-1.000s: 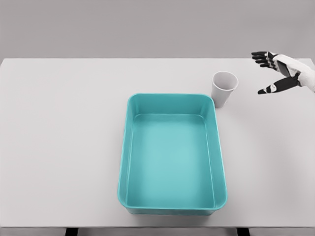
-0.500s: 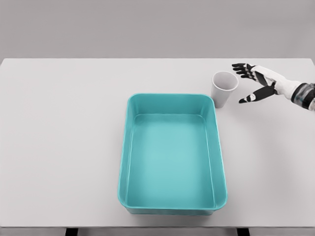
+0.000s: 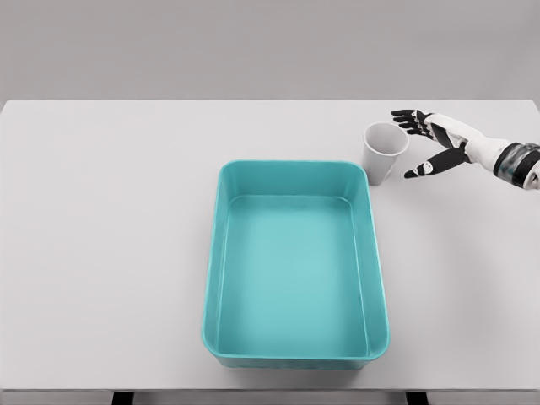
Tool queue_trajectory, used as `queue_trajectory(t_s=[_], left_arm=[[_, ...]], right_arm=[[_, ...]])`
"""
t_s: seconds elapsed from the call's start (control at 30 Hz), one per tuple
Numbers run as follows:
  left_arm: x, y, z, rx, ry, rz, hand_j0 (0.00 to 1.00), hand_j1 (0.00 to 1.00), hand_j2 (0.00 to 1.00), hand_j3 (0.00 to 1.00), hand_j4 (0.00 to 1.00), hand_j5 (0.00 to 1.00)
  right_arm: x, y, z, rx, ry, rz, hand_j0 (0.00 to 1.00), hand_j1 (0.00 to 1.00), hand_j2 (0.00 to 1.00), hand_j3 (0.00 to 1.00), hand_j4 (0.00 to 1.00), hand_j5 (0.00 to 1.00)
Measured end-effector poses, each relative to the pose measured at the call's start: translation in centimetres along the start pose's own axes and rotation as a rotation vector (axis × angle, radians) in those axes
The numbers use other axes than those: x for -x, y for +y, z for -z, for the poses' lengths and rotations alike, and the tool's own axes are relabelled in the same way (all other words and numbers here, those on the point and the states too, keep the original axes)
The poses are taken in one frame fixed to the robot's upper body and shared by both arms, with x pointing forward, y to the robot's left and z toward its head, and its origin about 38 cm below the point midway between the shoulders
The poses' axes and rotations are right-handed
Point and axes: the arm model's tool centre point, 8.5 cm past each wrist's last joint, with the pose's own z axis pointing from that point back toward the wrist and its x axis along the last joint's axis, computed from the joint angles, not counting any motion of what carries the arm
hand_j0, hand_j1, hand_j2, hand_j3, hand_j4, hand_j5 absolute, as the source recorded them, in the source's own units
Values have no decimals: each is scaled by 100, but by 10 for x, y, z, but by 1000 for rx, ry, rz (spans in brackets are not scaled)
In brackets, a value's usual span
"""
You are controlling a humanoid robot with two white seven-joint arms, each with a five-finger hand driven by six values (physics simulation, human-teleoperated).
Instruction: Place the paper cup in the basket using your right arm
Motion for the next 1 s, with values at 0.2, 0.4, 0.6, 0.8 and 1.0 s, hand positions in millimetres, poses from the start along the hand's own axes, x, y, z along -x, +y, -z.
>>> queue_trajectory(t_s=[0.2, 0.4, 0.6, 0.8, 1.0], left_arm=[[0, 0, 0, 0, 0, 0, 100, 100, 100, 100, 100, 100], [0, 0, 0, 0, 0, 0, 100, 100, 100, 100, 100, 100], [0, 0, 0, 0, 0, 0, 100, 100, 100, 100, 100, 100], [-1, 0, 0, 0, -2, 0, 100, 100, 100, 100, 100, 100], [0, 0, 0, 0, 0, 0, 100, 100, 100, 100, 100, 100]], right_arm=[[-1, 1, 1, -3, -2, 1, 99, 99, 99, 99, 99, 99], [-3, 2, 3, -4, -3, 6, 100, 100, 100, 100, 100, 100], [-5, 7, 9, -13, -13, 12, 100, 100, 100, 100, 100, 100], [-7, 11, 13, -20, -19, 15, 100, 100, 100, 100, 100, 100], [-8, 14, 16, -28, -23, 15, 100, 100, 100, 100, 100, 100]])
